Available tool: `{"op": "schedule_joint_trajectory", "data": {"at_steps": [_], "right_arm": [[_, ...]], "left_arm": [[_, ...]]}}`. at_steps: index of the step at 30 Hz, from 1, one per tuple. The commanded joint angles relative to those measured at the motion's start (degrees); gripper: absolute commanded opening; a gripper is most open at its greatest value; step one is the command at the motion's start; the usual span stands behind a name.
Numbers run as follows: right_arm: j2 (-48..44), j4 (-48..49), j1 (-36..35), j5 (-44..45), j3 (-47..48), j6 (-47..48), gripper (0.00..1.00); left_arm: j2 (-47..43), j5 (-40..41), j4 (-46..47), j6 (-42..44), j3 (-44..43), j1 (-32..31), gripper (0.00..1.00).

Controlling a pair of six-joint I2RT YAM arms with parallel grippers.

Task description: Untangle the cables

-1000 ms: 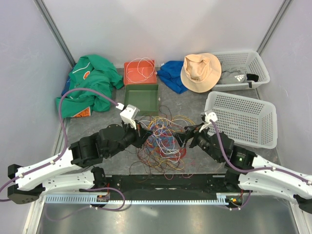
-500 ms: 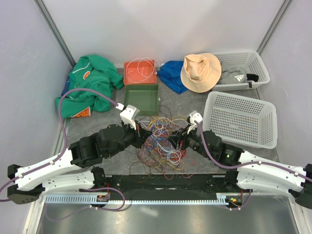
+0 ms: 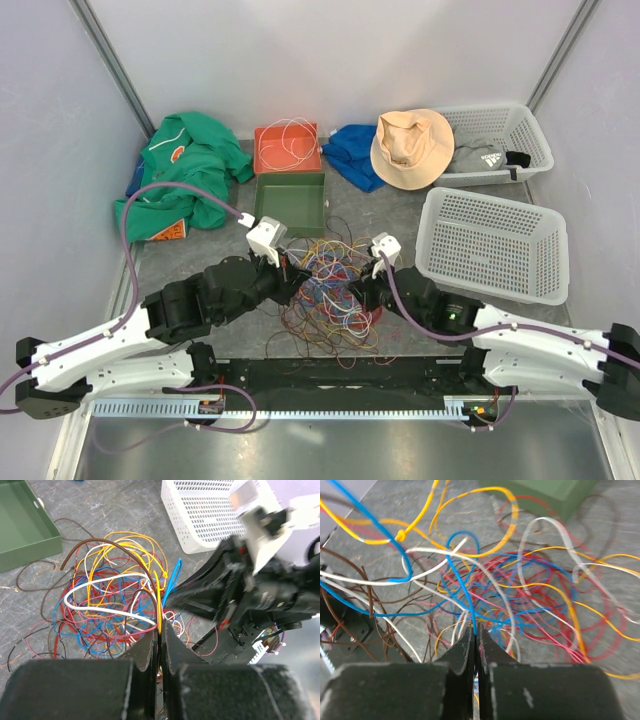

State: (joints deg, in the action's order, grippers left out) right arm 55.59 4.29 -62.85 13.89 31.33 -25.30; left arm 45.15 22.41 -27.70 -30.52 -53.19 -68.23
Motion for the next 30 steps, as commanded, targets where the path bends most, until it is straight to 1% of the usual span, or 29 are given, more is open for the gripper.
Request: {"op": "schedule_joint_trajectory", "data": {"at_steps": [1,3,4,6,7,9,12,13,14,15,16,17,18,19,20,24,29,30], "right_arm": [[-8.1,-5.9,-0.1,10.8,6.4,3.1,0.00],[-12.7,-9.7,-0.1,13.1,9.0,4.9,0.00],[-13.7,-11.2,-0.1,14.9,12.1,5.8,0.00],[-15.1,-16.0,-0.1,16.5,16.0,8.3,0.00],[-15.1,-17.6,-0.1,17.1,20.0,8.9,0.00],[-14.6,-21.3,-0.1,19.1,24.0,10.5,0.00],[-13.6,-23.8,-0.1,20.6,31.7,12.5,0.00],[-13.3,-24.2,-0.2,20.7,32.9,12.9,0.00],[-13.0,-24.4,-0.1,20.7,34.0,13.3,0.00],[-12.4,-24.9,-0.2,20.7,36.2,13.6,0.00],[-12.1,-25.2,-0.1,20.5,37.4,13.8,0.00],[-11.8,-25.4,-0.1,20.3,38.4,14.0,0.00],[-11.3,-25.6,-0.1,20.2,40.5,14.2,0.00],[-11.1,-25.8,-0.1,20.1,41.6,14.7,0.00],[-10.7,-26.0,-0.1,20.1,42.6,14.8,0.00],[-8.8,-26.9,-0.1,20.0,48.7,16.1,0.00],[-6.9,-27.1,-0.1,18.9,55.9,17.5,0.00],[-6.2,-27.2,-0.1,18.5,57.9,17.6,0.00]], "left_arm": [[-1.0,3.1,-0.9,-2.2,1.7,-0.1,0.02],[-0.9,5.1,-2.2,-4.4,2.2,-0.1,0.02],[-0.8,5.3,-3.0,-5.0,2.9,-0.1,0.02],[-0.7,5.5,-3.2,-6.4,3.8,-0.1,0.02],[-0.8,5.8,-3.8,-6.9,4.7,-0.1,0.04],[-0.8,6.8,-4.1,-8.6,5.6,-0.2,0.06],[-0.5,7.7,-4.6,-10.7,7.6,-0.1,0.15],[-0.2,7.8,-4.8,-11.2,8.4,-0.1,0.25],[-0.1,7.9,-5.2,-11.7,8.8,-0.1,0.32],[0.2,7.9,-5.4,-13.1,9.2,-0.2,0.43],[0.6,7.9,-5.8,-13.9,9.9,-0.1,0.64],[0.8,8.0,-6.2,-14.7,10.2,-0.2,0.71],[1.1,8.2,-7.3,-16.0,10.4,-0.1,0.75],[1.2,8.3,-7.7,-16.4,10.5,-0.1,0.94],[1.1,8.6,-8.2,-16.8,10.5,-0.1,1.00],[-0.5,11.1,-10.1,-17.3,9.9,-0.1,1.00],[-2.9,13.6,-9.1,-16.1,8.7,-0.1,1.00],[-3.8,13.7,-7.8,-14.3,8.6,-0.1,1.00]]}}
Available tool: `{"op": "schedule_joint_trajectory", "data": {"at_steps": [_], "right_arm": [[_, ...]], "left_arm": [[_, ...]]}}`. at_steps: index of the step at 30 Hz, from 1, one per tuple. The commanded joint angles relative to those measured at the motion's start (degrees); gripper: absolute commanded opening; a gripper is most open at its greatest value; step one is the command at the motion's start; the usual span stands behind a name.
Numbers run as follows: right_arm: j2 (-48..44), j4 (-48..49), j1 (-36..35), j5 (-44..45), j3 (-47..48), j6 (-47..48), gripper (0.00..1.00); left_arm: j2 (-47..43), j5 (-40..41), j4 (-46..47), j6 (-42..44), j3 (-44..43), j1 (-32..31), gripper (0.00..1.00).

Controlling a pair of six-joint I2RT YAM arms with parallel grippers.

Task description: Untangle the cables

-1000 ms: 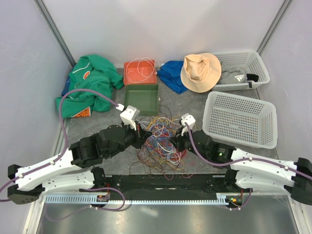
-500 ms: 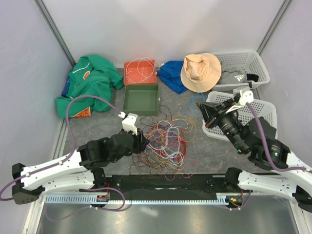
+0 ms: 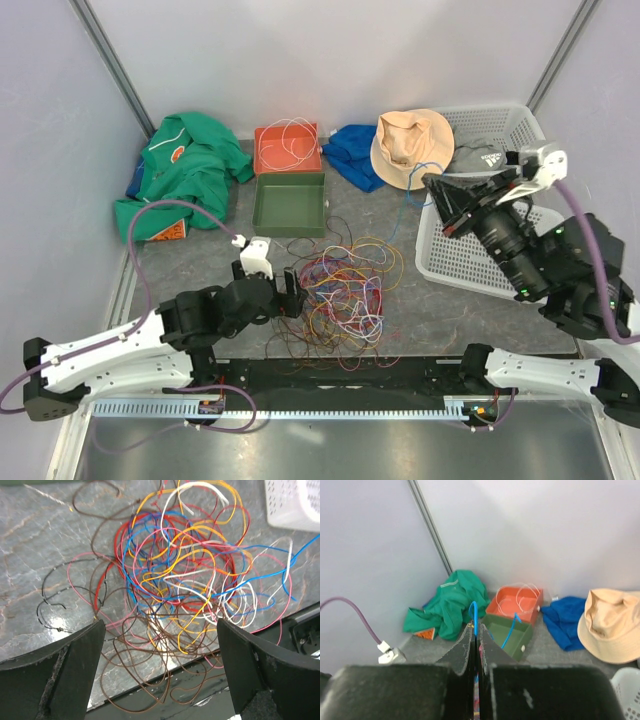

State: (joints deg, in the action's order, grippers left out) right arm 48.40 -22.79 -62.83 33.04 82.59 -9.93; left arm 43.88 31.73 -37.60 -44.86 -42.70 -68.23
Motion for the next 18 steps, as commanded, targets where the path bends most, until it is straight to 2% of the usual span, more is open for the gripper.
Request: {"op": "schedule_joint_trajectory", "data": {"at_steps": [1,2,4,5,6,8,11,14,18], "right_arm": [[1.3,-0.2,-0.1,-0.9,7.6,2.3,0.00],[1.7,-0.3,-0.1,-1.4,8.4,2.2,0.00],[2.6,-0.7,-0.1,-2.3,9.6,1.7,0.00],[3.0,-0.8,-0.1,-2.9,9.6,1.4,0.00],[3.1,-0.8,-0.1,-3.1,9.4,0.7,0.00],[3.4,-0.9,-0.1,-3.6,9.2,0.2,0.00],[3.5,-0.9,-0.1,-4.4,8.6,-0.9,0.00],[3.2,-1.1,-0.1,-4.8,7.9,-1.6,0.00],[3.1,-1.9,-0.1,-5.6,7.9,-2.4,0.00]], "left_arm": [[-3.2,4.3,5.9,1.3,-1.5,-0.1,1.00],[-3.8,4.1,9.5,2.8,-0.9,-0.1,1.00],[-6.5,1.6,18.7,11.3,3.3,-0.1,1.00],[-7.5,-1.0,31.2,14.8,5.6,-0.1,1.00],[-8.3,-2.8,37.0,19.7,10.3,-0.1,1.00],[-8.6,-8.3,54.5,25.4,14.5,-0.1,1.00],[-3.1,-13.4,67.2,31.4,16.7,-0.1,0.99],[4.4,-17.2,76.0,36.6,15.7,-0.2,1.00],[13.7,-19.3,83.7,41.8,12.2,-0.2,1.00]]}}
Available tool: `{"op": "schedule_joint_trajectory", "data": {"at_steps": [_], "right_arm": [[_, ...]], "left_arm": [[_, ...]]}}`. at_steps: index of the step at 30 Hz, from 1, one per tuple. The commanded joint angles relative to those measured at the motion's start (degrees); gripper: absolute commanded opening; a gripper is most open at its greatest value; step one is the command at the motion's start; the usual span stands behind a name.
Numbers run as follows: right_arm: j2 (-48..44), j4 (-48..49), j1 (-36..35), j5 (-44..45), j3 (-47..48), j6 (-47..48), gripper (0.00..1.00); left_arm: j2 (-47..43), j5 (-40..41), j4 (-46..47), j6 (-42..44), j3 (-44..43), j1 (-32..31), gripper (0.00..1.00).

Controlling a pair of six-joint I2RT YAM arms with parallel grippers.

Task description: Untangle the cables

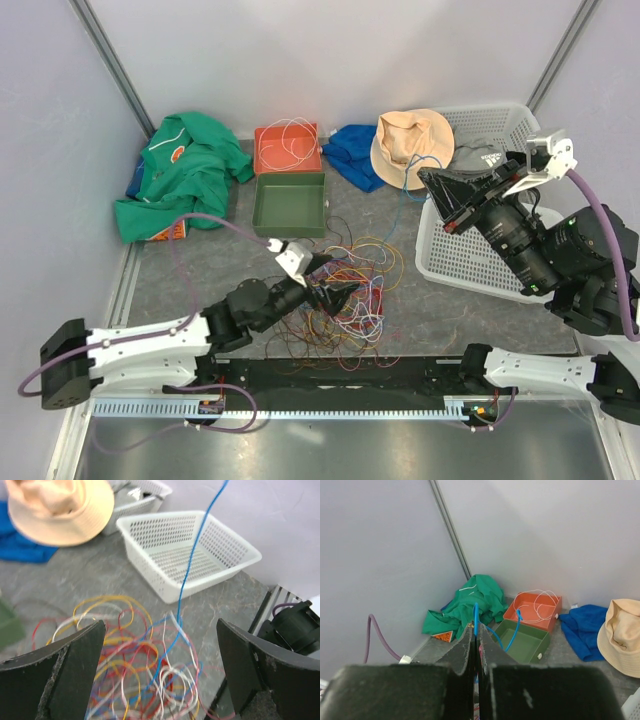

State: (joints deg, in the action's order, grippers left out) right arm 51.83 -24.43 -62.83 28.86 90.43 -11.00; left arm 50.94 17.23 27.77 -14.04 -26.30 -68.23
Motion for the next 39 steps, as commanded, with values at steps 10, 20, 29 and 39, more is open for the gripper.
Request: {"op": "schedule_joint_trajectory", "data": {"at_steps": [10,20,29,39], "right_arm": [[-1.2,-2.6,-0.1,-1.8,-0.7,-2.1,0.00],[-5.2,-4.2,-0.1,2.3,-3.1,-0.9,0.00],[-12.5,-2.1,-0.1,6.6,-16.8,-0.9,0.94],[-16.6,6.6,-0.1,0.9,-30.5,-3.8,0.97]], "left_arm": [[28.0,-6.4,23.7,19.2,-17.1,1.4,0.95],[24.8,-8.8,15.8,12.6,-18.5,6.4,0.02],[15.2,-3.8,-29.4,8.2,-48.7,7.0,0.02],[20.1,-8.5,-46.4,6.9,-72.0,6.9,0.02]]}}
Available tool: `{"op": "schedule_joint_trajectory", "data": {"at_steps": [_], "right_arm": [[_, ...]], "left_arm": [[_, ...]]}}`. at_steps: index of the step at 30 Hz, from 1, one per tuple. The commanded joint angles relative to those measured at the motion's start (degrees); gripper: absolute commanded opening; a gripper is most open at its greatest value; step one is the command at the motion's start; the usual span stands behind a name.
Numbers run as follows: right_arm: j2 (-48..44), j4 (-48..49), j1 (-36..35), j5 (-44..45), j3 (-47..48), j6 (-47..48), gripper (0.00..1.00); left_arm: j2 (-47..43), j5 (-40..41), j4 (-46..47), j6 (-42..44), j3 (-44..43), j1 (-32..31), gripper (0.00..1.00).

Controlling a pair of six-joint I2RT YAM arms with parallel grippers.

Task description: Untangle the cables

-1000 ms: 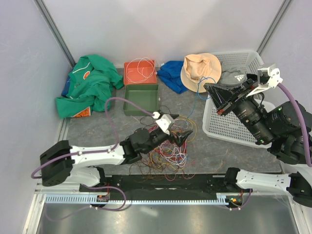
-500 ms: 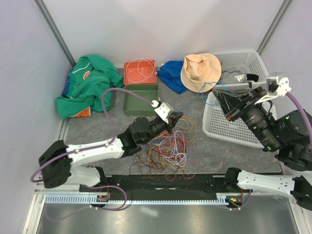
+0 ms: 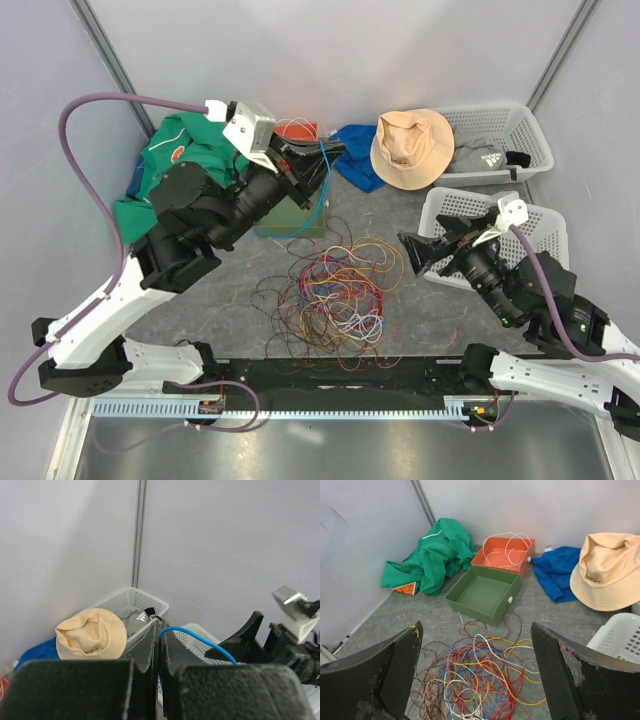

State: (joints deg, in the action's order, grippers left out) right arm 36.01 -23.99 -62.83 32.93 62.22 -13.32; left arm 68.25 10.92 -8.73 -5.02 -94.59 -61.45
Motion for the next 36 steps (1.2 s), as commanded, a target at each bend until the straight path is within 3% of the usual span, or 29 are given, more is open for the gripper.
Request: {"op": "schedule_joint_trajectory", "data": {"at_steps": [1,16,30,36], "right_arm": [[-0.6,7.4,-0.1,-3.7,-2.9,-1.4,0.96],[1.6,23.1,-0.1,-16.5,-6.8,-2.2,0.98],[1.9,26.9,-0.1,-16.1,-8.4,-2.1,0.96],[5.9,24.6,-0.1,-16.5,-7.7,-2.1,0.89]], "left_arm": [[2.9,-2.7,-9.9,-2.2,-3.9,0.1,0.02],[6.0,-0.2,-11.7,-2.4,-0.8,0.0,0.02],[8.6,0.8,-13.6,-1.8,1.1,0.1,0.02],[8.7,0.1,-13.7,-2.2,1.1,0.1,0.02]]}}
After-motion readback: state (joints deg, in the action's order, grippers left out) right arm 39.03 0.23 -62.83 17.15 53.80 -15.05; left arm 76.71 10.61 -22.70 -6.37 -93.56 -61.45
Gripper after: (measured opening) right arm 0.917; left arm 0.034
